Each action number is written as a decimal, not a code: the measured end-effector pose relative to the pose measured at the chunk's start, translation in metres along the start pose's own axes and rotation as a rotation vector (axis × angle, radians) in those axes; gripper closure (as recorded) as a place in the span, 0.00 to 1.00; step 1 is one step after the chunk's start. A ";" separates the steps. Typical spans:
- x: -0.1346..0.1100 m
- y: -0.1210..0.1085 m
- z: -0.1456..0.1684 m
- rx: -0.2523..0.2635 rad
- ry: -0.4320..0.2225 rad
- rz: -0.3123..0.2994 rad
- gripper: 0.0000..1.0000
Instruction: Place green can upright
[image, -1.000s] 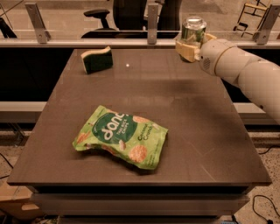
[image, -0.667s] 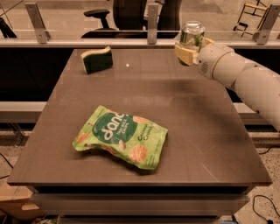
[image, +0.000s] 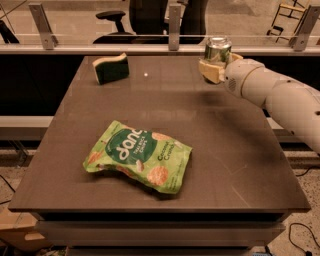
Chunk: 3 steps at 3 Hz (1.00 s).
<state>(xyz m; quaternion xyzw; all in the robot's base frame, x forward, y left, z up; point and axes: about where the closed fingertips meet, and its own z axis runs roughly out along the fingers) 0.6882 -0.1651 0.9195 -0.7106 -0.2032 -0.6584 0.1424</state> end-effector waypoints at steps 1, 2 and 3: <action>-0.017 -0.003 0.001 0.002 -0.030 0.026 1.00; -0.032 -0.008 0.003 0.006 -0.038 0.067 1.00; -0.050 -0.019 0.003 0.008 -0.027 0.142 1.00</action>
Offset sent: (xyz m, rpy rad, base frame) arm -0.0052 0.0048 -0.0530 0.0807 0.0979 -0.0096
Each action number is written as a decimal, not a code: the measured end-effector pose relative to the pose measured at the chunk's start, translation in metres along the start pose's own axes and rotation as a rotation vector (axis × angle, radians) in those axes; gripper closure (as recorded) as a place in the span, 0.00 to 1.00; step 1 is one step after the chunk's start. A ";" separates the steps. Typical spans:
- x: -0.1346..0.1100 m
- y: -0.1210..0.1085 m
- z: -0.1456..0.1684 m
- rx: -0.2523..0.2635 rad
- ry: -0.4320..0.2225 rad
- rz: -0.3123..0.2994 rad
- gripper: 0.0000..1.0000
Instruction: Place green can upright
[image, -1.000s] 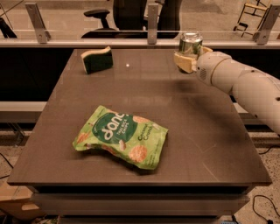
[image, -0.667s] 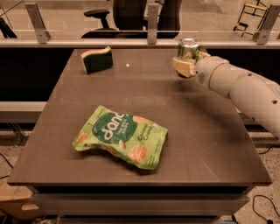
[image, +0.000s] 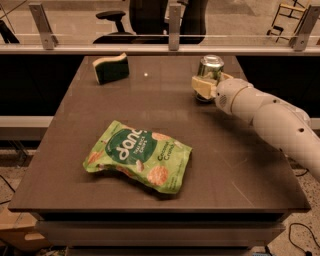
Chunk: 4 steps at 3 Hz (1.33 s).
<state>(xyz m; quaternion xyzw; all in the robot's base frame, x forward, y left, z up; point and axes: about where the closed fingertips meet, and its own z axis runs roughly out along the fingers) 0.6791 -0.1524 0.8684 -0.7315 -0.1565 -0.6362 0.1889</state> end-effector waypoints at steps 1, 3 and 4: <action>-0.003 -0.003 -0.001 -0.004 0.000 -0.010 1.00; 0.008 0.001 -0.004 -0.023 0.015 -0.060 1.00; 0.027 0.003 -0.006 -0.031 0.033 -0.111 1.00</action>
Offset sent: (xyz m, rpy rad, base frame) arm -0.0055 -0.0019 -0.0021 -0.0519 -0.0228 -0.0198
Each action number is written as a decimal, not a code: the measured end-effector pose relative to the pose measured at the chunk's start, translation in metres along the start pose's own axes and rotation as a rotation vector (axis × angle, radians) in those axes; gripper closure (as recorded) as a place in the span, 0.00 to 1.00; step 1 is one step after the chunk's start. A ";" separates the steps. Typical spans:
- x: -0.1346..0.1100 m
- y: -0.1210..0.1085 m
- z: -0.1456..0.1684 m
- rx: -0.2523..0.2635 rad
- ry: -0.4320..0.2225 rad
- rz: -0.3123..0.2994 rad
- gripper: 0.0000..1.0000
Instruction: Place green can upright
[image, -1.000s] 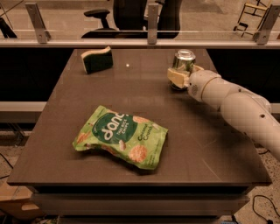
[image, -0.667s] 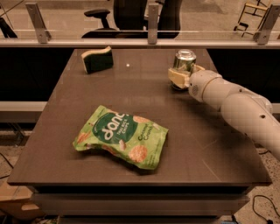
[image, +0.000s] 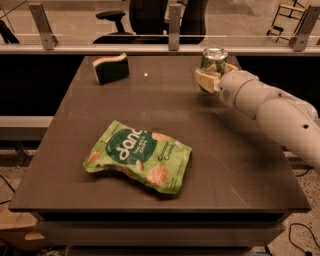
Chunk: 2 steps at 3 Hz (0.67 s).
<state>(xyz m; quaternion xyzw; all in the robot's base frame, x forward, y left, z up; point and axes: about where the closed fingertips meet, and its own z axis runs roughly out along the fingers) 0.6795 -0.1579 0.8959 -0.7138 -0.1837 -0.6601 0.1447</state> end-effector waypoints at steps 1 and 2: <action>-0.012 -0.006 0.000 0.001 -0.024 -0.017 1.00; -0.017 -0.007 -0.001 -0.004 -0.028 -0.012 1.00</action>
Offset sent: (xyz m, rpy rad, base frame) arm -0.0039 0.0017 -0.0144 -0.0395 0.0170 -0.0077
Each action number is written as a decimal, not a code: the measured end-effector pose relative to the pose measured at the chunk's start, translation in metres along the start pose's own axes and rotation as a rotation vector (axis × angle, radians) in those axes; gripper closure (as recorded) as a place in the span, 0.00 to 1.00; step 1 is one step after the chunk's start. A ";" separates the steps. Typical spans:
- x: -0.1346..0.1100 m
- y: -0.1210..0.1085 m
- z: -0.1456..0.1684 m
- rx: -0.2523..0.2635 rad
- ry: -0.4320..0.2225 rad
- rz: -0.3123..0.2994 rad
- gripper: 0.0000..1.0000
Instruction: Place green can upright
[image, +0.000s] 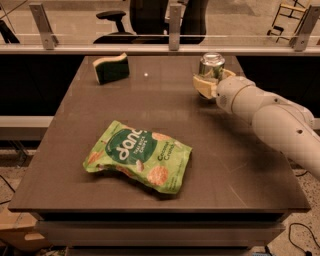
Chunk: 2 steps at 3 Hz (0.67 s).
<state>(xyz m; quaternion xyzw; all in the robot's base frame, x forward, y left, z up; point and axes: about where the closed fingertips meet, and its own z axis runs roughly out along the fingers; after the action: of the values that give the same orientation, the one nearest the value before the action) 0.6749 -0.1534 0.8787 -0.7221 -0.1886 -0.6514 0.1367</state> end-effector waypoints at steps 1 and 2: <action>-0.004 0.001 -0.002 -0.012 0.003 0.006 1.00; -0.008 0.002 -0.002 -0.024 0.008 0.020 1.00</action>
Offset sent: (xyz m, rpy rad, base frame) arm -0.0008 -0.0036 -0.0141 0.0357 0.0017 -0.0527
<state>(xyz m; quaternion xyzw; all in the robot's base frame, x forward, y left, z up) 0.6737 -0.1571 0.8715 -0.7229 -0.1731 -0.6551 0.1352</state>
